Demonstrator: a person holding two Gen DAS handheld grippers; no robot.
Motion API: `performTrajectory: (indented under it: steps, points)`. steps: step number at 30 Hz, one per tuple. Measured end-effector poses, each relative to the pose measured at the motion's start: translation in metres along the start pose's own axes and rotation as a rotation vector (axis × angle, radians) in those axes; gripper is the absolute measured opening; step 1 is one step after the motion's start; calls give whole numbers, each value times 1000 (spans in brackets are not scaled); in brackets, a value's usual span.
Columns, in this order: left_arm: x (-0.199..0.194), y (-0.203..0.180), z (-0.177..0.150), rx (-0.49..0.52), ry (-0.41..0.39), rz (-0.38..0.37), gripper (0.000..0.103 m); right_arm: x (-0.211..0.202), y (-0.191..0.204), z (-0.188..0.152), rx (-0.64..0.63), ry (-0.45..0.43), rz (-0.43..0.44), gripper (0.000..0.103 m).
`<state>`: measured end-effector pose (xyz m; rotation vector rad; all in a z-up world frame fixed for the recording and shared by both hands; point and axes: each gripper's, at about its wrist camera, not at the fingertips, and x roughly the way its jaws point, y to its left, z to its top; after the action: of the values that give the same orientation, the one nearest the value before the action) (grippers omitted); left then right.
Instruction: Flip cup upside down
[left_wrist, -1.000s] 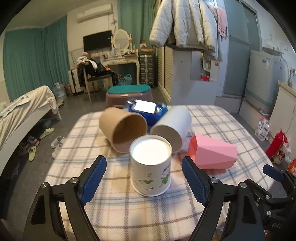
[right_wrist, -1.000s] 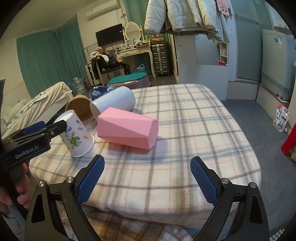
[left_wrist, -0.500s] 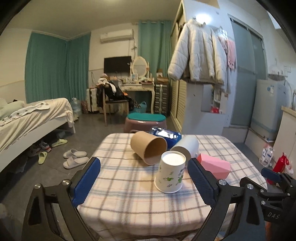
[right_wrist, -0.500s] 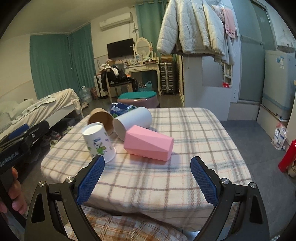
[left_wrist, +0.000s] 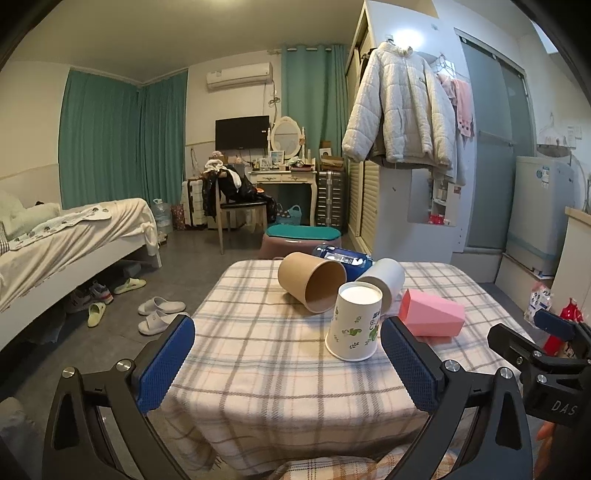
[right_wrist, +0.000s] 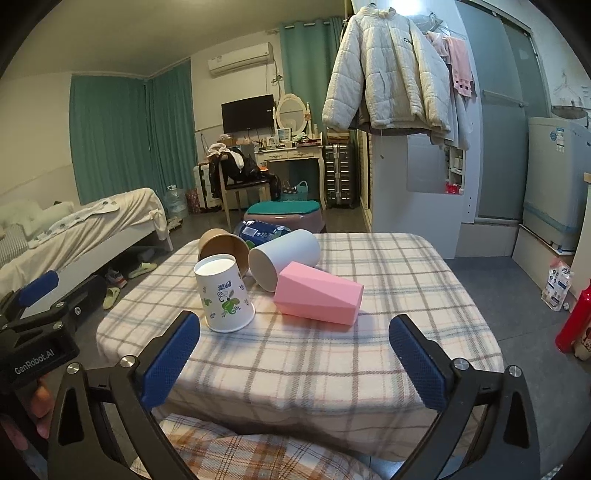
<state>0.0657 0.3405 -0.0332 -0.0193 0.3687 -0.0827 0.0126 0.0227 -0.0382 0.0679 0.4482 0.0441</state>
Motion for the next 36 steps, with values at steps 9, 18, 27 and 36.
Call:
performTrajectory:
  steps: [9,18,27,36]
  points:
    - [0,0,-4,8,13,-2,103,-3,1,-3,13,-1,-6,103]
    - [-1,-2,-5,24,2,19,103,-5,0,-3,12,-2,-10,103]
    - [-2,-3,-5,19,3,31,103,-5,-1,-4,14,0,-11,103]
    - [-2,-7,-6,30,7,33,103,-4,-2,-4,15,6,-8,103]
